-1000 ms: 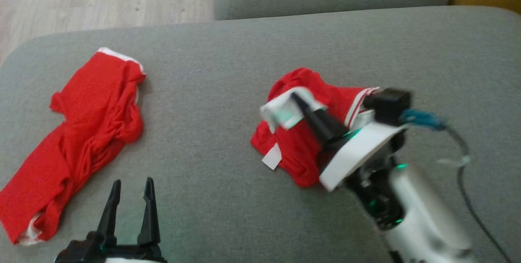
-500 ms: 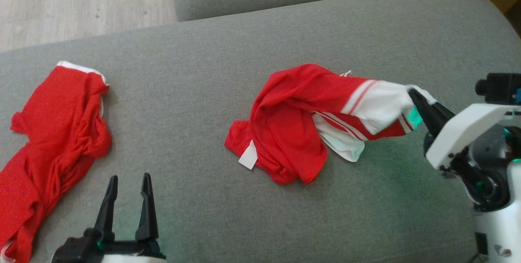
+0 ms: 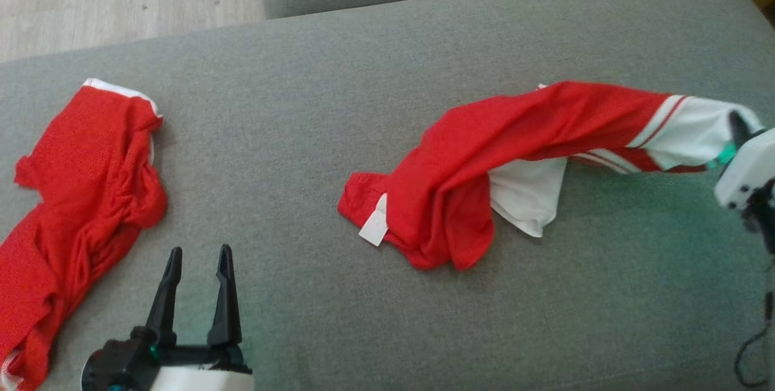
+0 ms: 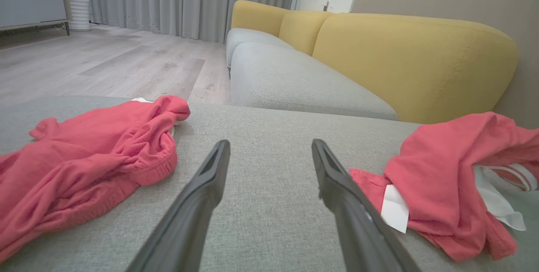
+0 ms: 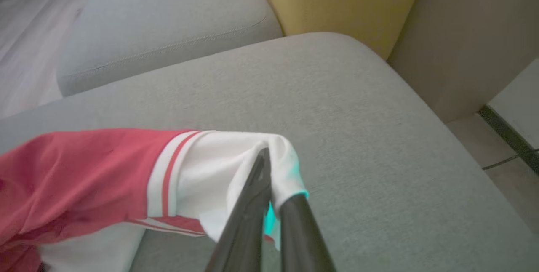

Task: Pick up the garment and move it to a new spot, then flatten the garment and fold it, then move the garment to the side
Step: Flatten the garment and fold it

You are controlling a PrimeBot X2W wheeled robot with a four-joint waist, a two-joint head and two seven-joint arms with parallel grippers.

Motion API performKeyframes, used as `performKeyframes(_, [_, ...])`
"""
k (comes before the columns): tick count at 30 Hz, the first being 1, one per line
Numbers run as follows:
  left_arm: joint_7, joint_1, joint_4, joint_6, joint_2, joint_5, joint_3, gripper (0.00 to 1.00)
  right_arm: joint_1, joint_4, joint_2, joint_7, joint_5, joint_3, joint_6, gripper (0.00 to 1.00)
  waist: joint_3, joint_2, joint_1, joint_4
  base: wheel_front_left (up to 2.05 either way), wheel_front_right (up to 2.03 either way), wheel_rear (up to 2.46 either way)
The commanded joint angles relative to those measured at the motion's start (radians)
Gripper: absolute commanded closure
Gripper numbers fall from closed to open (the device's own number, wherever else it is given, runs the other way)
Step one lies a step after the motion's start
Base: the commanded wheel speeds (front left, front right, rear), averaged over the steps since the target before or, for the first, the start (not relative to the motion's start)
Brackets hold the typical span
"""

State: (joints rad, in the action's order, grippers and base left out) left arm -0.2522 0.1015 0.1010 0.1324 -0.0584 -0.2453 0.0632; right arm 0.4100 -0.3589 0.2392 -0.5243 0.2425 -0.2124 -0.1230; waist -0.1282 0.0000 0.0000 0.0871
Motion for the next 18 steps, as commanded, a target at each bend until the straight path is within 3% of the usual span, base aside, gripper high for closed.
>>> performKeyframes(1, [-0.010, -0.036, -0.023, -0.002, -0.011, 0.004, -0.024, 0.00, 0.053, 0.009, 0.030, 0.019, -0.039, -0.011, -0.008, 1.00, -0.002, 0.0000, 0.0000, -0.006, 0.00, 0.00, 0.00])
performKeyframes(10, [-0.010, -0.036, -0.020, -0.002, -0.015, 0.000, -0.017, 0.00, 0.123, -0.148, 0.095, 0.085, -0.256, -0.094, -0.008, 1.00, -0.005, 0.0000, 0.0000, -0.026, 0.00, 0.00, 0.00])
performKeyframes(14, [-0.010, -0.036, -0.020, -0.002, -0.014, 0.000, -0.020, 0.00, 0.137, -0.204, 0.068, 0.103, -0.292, -0.094, -0.008, 1.00, -0.007, 0.0000, 0.0000, -0.026, 0.00, 0.00, 0.00])
performKeyframes(15, [-0.010, -0.037, -0.020, -0.002, -0.014, 0.000, -0.020, 0.00, 0.137, -0.215, 0.062, 0.106, -0.295, -0.086, -0.008, 0.74, -0.008, 0.0000, 0.0000, -0.025, 0.00, 0.00, 0.00])
performKeyframes(16, [-0.010, -0.037, -0.020, -0.002, -0.013, -0.001, -0.021, 0.00, 0.136, -0.222, 0.052, 0.106, -0.301, -0.077, -0.008, 0.25, -0.007, 0.0000, 0.0000, -0.024, 0.00, 0.00, 0.00])
performKeyframes(17, [-0.010, -0.036, -0.020, -0.002, -0.013, -0.001, -0.021, 0.00, 0.132, -0.228, 0.045, 0.104, -0.304, -0.068, -0.008, 0.00, -0.007, 0.0000, 0.0000, -0.023, 0.00, 0.00, 0.00])
performKeyframes(18, [-0.010, -0.036, -0.020, -0.002, -0.012, -0.001, -0.021, 0.00, 0.126, -0.235, 0.045, 0.106, -0.304, -0.061, -0.008, 0.00, -0.007, 0.0000, 0.0000, -0.023, 0.00, 0.00, 0.00])
